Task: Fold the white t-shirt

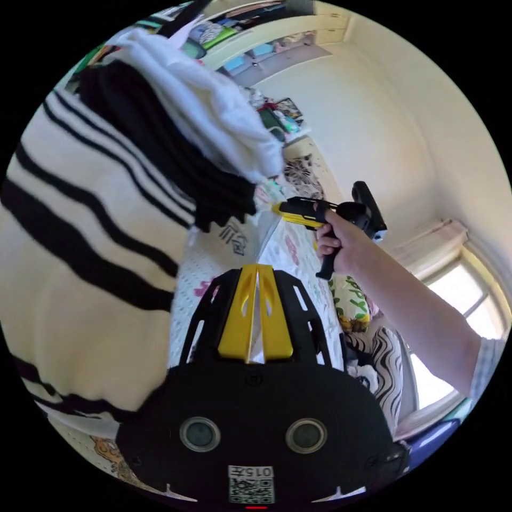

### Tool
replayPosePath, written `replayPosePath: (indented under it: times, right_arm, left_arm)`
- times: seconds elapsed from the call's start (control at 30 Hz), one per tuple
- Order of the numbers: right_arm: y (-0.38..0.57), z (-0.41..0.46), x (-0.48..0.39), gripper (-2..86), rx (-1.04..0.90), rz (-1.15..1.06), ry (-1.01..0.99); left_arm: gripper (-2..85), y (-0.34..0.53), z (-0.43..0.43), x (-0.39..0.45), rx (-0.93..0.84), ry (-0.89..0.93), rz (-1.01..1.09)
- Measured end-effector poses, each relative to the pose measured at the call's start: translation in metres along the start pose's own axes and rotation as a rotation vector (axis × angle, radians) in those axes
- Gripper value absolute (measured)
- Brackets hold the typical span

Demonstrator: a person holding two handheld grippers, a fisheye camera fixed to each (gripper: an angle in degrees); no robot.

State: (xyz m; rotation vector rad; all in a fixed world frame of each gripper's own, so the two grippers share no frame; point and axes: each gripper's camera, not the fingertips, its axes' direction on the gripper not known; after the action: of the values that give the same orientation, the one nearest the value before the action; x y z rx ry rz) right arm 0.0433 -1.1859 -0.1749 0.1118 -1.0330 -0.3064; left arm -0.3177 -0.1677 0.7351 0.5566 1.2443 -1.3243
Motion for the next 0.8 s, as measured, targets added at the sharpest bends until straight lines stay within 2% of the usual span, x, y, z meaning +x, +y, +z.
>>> replayPosePath:
  times: [0.17,0.33,0.47,0.67,0.73,0.8]
  right_arm:
    - [0.054,-0.071,0.094,-0.6,0.202,0.138,-0.21]
    - [0.119,-0.096,0.164,-0.4,0.238,0.296,-0.215]
    - [0.159,-0.093,0.206,0.0,0.196,0.398,-0.212]
    - [0.187,-0.095,0.231,3.0,0.093,0.441,-0.123]
    - [0.191,-0.104,0.235,3.4,0.075,0.433,-0.094]
    - [0.194,-0.117,0.237,3.9,0.071,0.427,-0.016]
  left_arm:
    - [-0.9,0.012,0.028,0.062,-0.11,0.188,0.302]
    - [-0.9,0.041,0.079,0.107,-0.333,0.296,0.452]
    - [-0.9,0.063,0.112,0.127,-0.453,0.277,0.504]
    - [-0.7,0.092,0.17,0.138,-0.651,0.242,0.495]
    - [-0.5,0.099,0.189,0.143,-0.735,0.284,0.491]
    - [-0.2,0.1,0.194,0.15,-0.733,0.335,0.504]
